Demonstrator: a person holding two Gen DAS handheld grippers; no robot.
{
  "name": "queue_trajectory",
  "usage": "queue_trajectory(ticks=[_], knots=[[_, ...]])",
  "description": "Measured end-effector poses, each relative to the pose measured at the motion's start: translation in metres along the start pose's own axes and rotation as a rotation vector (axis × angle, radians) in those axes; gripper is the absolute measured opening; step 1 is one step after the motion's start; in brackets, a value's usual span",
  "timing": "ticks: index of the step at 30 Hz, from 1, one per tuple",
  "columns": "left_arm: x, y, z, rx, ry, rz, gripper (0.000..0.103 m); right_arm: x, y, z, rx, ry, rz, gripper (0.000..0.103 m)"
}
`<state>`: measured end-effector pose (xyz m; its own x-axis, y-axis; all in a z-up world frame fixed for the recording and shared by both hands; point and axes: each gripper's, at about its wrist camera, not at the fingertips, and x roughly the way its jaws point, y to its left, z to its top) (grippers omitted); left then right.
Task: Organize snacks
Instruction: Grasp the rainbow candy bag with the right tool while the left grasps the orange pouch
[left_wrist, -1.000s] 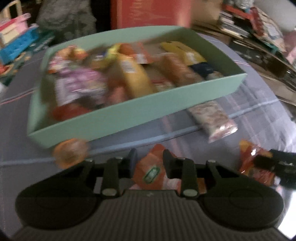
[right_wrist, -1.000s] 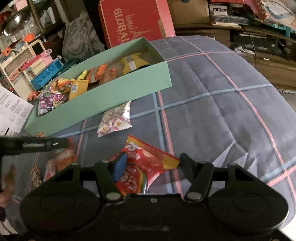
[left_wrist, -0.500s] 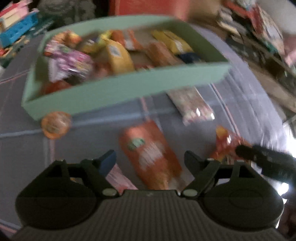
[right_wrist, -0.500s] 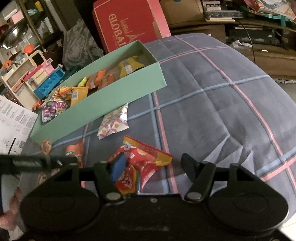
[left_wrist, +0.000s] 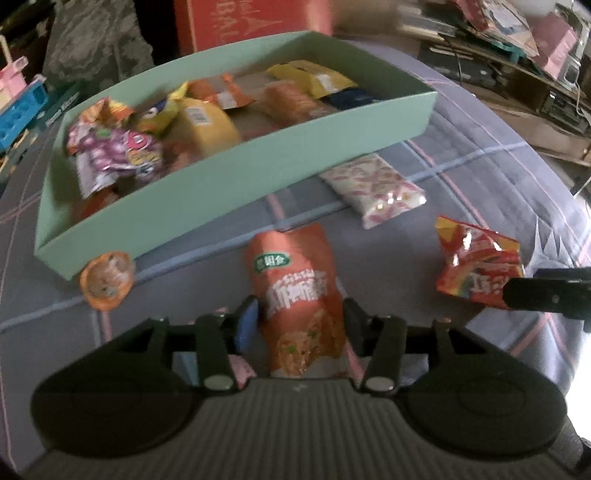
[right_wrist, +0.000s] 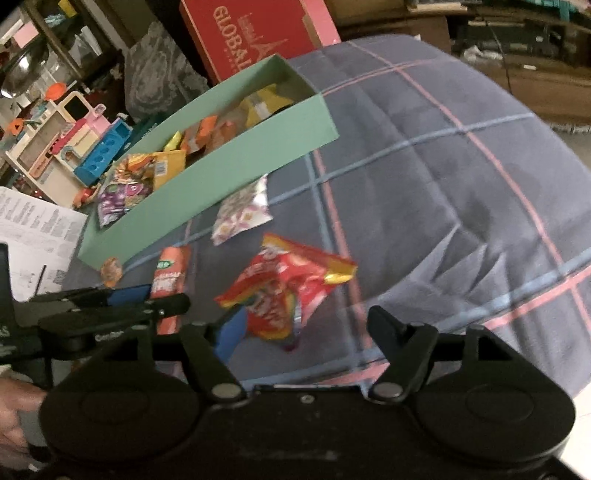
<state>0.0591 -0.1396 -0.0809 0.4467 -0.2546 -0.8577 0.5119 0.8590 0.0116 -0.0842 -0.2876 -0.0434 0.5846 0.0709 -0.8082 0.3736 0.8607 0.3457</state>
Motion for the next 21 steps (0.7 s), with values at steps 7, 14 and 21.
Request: queue_trajectory(ticks=[7,14,21], knots=[[-0.004,0.026,-0.006,-0.099,-0.012,-0.026,0.061,0.029,0.034,0.018,-0.032,0.029,-0.080,0.058],[-0.006,0.041,-0.011,-0.144,-0.024,-0.050,0.066,0.056,0.064,0.021,-0.102,-0.001,-0.158,0.059],[-0.002,0.032,-0.009,-0.113,-0.030,-0.035,0.072,0.055,0.061,0.028,-0.033,0.052,-0.084,0.086]])
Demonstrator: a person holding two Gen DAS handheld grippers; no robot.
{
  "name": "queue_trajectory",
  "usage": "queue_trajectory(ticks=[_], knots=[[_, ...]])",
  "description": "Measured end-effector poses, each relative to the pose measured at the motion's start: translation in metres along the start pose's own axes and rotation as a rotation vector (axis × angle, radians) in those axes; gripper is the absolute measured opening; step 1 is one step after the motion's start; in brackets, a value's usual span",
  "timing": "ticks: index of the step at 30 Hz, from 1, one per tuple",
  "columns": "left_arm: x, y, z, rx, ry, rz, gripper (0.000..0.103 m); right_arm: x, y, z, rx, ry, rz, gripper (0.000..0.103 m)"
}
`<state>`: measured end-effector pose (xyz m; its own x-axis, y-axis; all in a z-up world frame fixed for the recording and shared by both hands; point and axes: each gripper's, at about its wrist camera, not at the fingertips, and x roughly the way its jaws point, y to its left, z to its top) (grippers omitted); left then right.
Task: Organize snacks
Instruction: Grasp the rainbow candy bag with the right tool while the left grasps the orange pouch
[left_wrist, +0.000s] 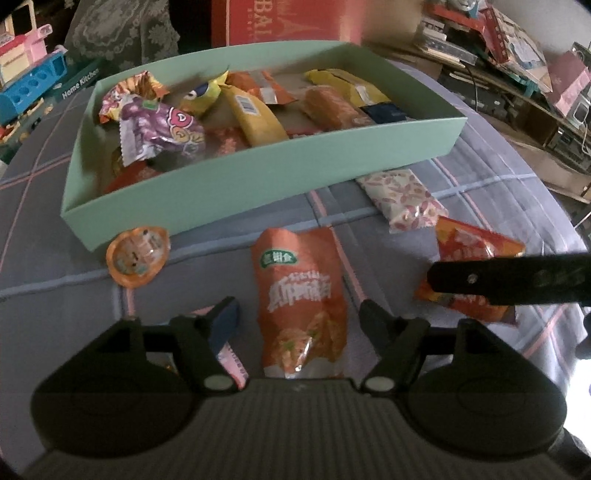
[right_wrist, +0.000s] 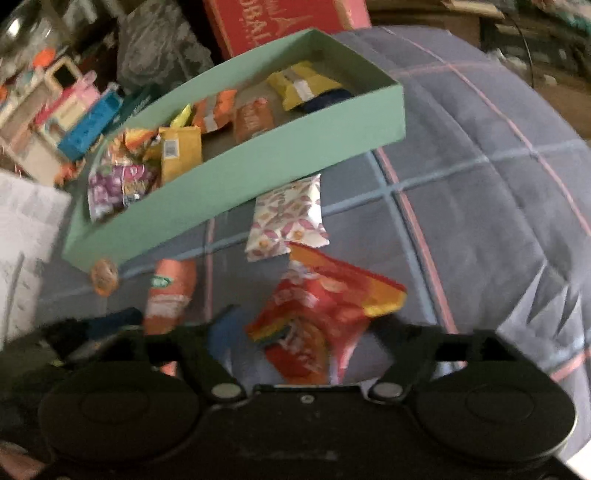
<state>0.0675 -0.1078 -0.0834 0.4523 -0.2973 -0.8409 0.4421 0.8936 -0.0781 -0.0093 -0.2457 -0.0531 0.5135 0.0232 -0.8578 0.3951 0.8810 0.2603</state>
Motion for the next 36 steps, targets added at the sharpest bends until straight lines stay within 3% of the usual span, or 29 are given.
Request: queue_trajectory(ticks=[3,7,10,11,12,15,21,23,28,36], knots=[[0.000,0.003,0.001,-0.024,-0.003,-0.011,0.071,-0.003,0.005,-0.002,-0.038,-0.030,-0.032,0.081],[-0.001,0.007,0.000,-0.035,-0.004,-0.018,0.069,0.005,0.009,0.000,-0.029,-0.030,-0.047,0.068],[-0.002,0.011,0.001,-0.041,-0.003,-0.022,0.068,0.012,0.017,-0.003,-0.094,-0.068,-0.094,0.059],[-0.002,0.011,0.001,-0.038,-0.006,-0.020,0.063,0.012,0.019,-0.004,-0.120,-0.080,-0.103,0.057],[-0.003,0.011,0.001,-0.030,-0.013,-0.021,0.044,0.012,0.018,-0.005,-0.124,-0.086,-0.098,0.055],[-0.005,0.011,0.001,-0.040,-0.026,-0.031,0.027,0.008,0.009,-0.004,-0.113,-0.076,-0.079,0.052],[-0.013,0.011,0.004,-0.057,-0.027,-0.047,0.023,-0.010,-0.019,-0.007,-0.042,-0.075,-0.044,0.051],[-0.018,0.011,0.006,-0.060,-0.030,-0.058,0.013,-0.018,-0.026,-0.006,-0.034,-0.090,-0.035,0.051],[-0.035,0.005,0.018,-0.024,-0.068,-0.054,0.012,-0.030,-0.036,0.002,-0.034,-0.129,-0.015,0.051],[-0.046,0.002,0.023,-0.028,-0.064,-0.052,0.012,-0.038,-0.038,0.005,-0.024,-0.149,0.035,0.050]])
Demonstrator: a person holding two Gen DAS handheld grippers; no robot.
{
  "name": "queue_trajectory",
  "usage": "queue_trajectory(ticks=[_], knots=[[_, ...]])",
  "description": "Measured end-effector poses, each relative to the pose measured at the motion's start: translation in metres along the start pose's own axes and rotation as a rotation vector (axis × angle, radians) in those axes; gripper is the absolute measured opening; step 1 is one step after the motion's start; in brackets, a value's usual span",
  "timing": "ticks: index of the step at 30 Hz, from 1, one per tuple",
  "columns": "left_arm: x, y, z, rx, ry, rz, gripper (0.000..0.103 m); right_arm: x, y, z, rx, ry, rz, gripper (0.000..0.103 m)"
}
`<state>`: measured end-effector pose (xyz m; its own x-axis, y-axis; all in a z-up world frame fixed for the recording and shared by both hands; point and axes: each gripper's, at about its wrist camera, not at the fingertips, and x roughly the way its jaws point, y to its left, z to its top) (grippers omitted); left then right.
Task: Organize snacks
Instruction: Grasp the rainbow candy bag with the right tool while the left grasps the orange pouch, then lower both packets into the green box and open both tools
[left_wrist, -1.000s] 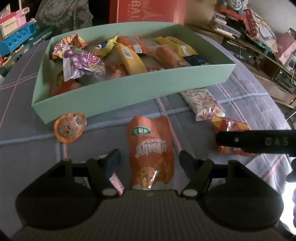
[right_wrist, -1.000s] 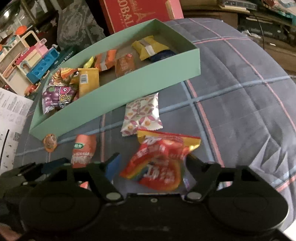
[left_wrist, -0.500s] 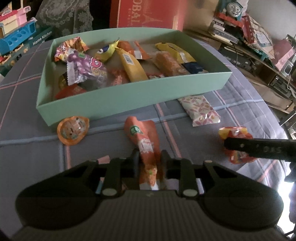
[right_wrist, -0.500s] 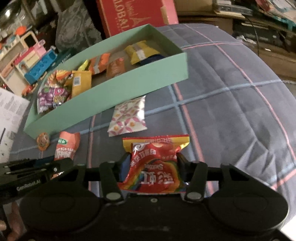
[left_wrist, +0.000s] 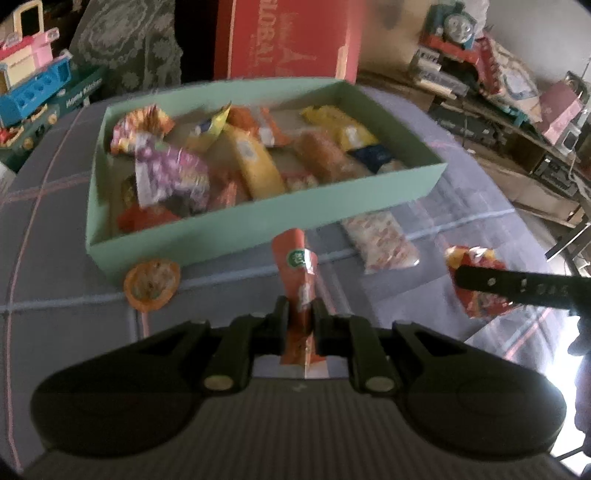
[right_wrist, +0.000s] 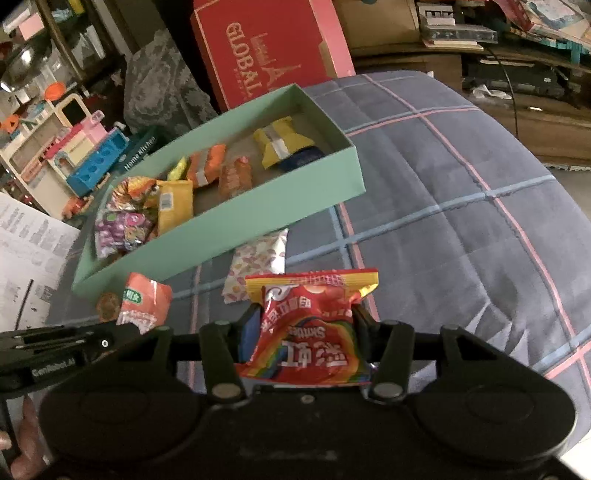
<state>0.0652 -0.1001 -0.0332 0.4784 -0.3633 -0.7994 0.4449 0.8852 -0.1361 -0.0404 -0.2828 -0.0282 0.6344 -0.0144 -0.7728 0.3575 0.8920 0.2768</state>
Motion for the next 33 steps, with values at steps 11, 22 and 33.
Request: queue_trajectory(ticks=[11,22,33], knots=[[-0.010,-0.004,0.088,0.046,-0.112,-0.025,0.012,-0.009,0.010,0.065,-0.025,-0.105,0.100,0.050],[0.064,0.005,0.196,0.036,-0.084,-0.030,0.012,0.041,0.025,0.124,-0.097,-0.093,0.111,0.050],[0.134,-0.003,0.235,0.048,-0.063,0.028,0.026,0.075,0.031,0.132,-0.136,-0.056,0.101,0.055]])
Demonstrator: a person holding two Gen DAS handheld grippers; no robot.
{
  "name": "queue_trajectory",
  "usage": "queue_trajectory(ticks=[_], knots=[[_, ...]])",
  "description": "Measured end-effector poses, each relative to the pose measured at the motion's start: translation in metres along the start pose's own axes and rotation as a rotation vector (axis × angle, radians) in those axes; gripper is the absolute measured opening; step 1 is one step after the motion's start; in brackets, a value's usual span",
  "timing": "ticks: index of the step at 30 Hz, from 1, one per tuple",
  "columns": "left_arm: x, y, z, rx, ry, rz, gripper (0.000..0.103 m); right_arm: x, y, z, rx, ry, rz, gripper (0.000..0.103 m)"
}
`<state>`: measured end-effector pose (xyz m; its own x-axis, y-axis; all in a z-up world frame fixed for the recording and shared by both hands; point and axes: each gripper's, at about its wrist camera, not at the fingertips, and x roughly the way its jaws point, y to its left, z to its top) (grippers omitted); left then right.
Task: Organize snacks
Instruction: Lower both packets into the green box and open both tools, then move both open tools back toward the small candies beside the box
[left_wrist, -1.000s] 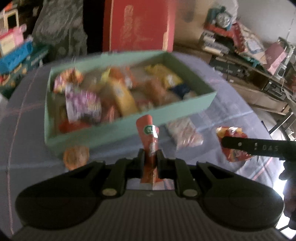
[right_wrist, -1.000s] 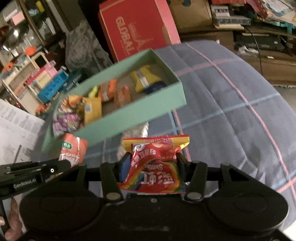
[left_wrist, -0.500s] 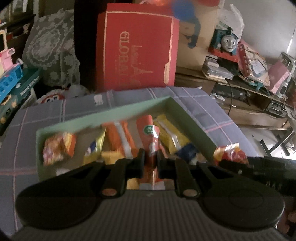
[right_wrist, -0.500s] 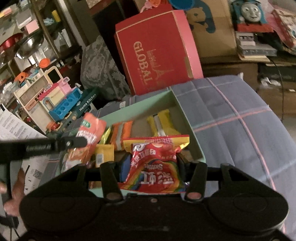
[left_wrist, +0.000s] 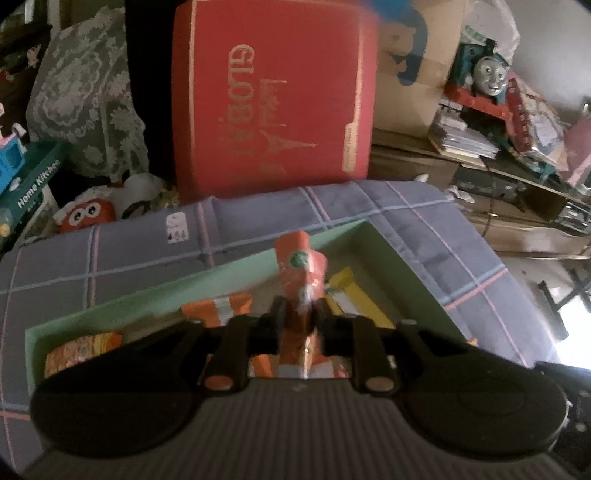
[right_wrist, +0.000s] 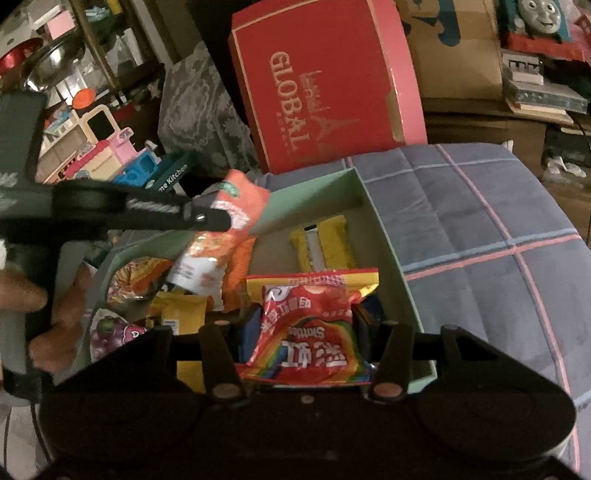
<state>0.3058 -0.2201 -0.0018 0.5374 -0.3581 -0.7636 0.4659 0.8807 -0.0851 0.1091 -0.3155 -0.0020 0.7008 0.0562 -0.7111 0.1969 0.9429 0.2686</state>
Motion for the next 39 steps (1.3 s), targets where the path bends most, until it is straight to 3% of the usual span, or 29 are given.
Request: queue_trajectory(ticks=[1,3,4,8,14,27,32,39], knots=[[0.001,-0.001,0.001,-0.002,-0.001,0.016,0.032,0.000,0.002,0.000,-0.004,-0.005,-0.010,0.058],[-0.001,-0.002,-0.002,-0.002,-0.011,0.033,0.060,-0.003,0.003,0.000,-0.005,-0.016,-0.013,0.076],[-0.003,-0.002,-0.005,0.003,-0.018,0.041,0.064,-0.005,0.004,0.000,-0.005,-0.025,-0.019,0.087],[-0.016,0.002,-0.014,-0.001,-0.021,0.059,0.081,-0.016,0.007,0.000,-0.016,-0.052,-0.031,0.103],[-0.046,0.006,-0.038,-0.032,-0.022,0.065,0.096,-0.036,0.012,-0.005,-0.021,-0.054,-0.038,0.103],[-0.116,0.007,-0.129,-0.076,0.000,0.061,0.103,-0.075,0.018,-0.052,0.013,-0.033,-0.039,0.103],[-0.142,0.019,-0.177,-0.101,0.012,0.091,0.103,-0.086,0.021,-0.080,0.008,-0.031,-0.038,0.103],[-0.163,0.054,-0.238,-0.195,0.055,0.158,0.103,-0.085,0.027,-0.114,0.054,0.038,-0.013,0.103]])
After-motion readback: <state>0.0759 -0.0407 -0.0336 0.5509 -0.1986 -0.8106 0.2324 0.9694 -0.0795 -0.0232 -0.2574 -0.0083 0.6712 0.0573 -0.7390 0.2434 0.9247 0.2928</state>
